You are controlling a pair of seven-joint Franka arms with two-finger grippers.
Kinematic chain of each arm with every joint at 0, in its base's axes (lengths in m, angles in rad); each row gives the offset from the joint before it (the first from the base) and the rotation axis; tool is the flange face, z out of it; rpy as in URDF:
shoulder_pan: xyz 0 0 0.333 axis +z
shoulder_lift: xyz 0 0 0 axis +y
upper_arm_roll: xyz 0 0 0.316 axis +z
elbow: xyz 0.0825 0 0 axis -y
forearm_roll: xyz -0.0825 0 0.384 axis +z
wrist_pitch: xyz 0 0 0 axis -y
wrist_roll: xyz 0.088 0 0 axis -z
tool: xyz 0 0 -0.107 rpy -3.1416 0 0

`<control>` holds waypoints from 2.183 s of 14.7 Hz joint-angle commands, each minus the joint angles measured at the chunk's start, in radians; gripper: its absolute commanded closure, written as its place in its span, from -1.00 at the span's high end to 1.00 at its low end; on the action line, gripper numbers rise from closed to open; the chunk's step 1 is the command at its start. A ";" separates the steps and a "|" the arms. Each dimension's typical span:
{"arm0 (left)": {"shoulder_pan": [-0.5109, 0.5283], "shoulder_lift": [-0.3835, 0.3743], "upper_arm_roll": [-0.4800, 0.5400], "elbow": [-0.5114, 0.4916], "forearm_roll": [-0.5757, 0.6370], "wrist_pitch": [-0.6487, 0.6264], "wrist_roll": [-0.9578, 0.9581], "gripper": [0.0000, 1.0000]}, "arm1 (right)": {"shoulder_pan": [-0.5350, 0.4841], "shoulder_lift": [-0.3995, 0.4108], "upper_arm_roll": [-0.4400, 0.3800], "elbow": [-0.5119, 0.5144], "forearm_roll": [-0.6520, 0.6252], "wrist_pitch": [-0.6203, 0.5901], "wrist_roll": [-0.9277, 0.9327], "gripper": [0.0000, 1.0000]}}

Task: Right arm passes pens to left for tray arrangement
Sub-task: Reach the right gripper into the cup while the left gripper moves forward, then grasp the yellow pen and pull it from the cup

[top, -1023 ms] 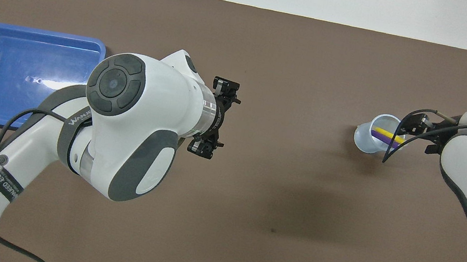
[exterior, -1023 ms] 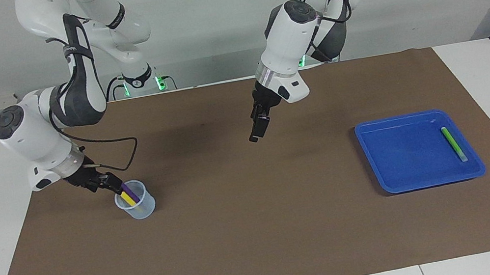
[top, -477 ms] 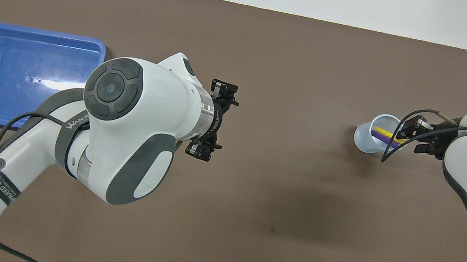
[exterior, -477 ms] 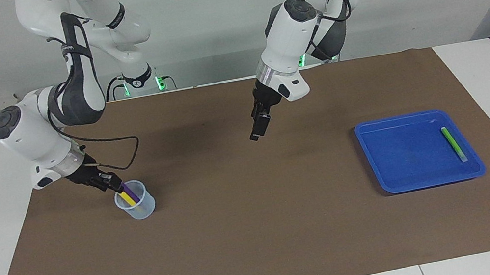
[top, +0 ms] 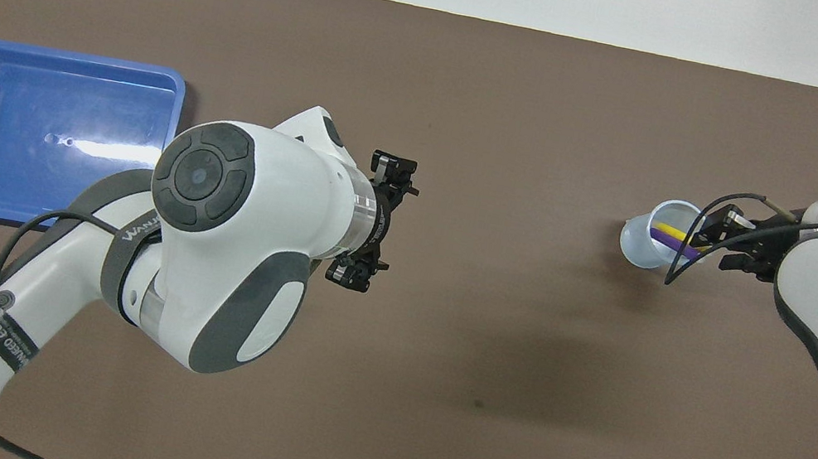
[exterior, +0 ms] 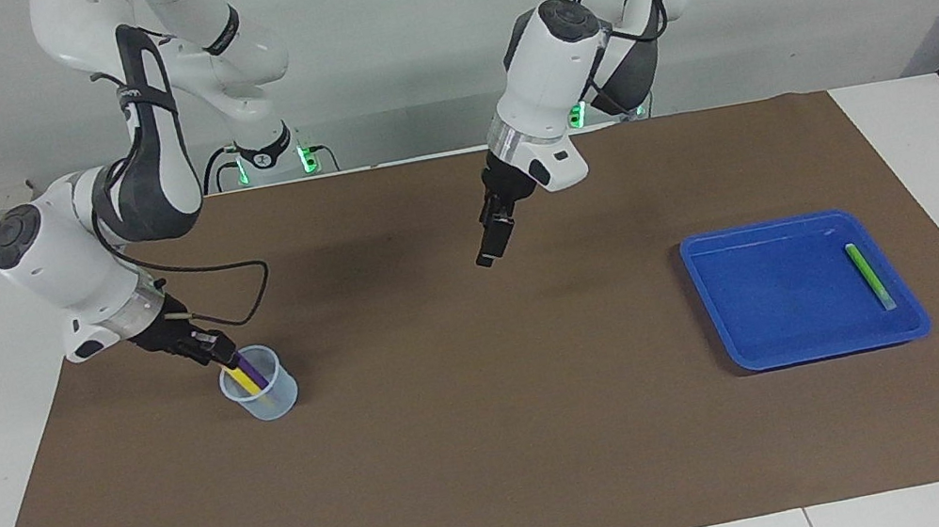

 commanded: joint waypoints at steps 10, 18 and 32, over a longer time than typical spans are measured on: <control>-0.011 -0.044 0.014 -0.075 -0.014 0.057 0.010 1.00 | -0.013 -0.031 0.009 -0.031 0.023 0.009 -0.002 -0.21; -0.011 -0.046 0.012 -0.077 -0.014 0.080 0.010 1.00 | -0.015 -0.030 0.009 -0.030 0.021 0.009 -0.010 -0.53; -0.013 -0.049 0.012 -0.086 -0.014 0.100 0.001 1.00 | -0.019 -0.044 0.007 0.086 0.023 -0.156 -0.011 -0.74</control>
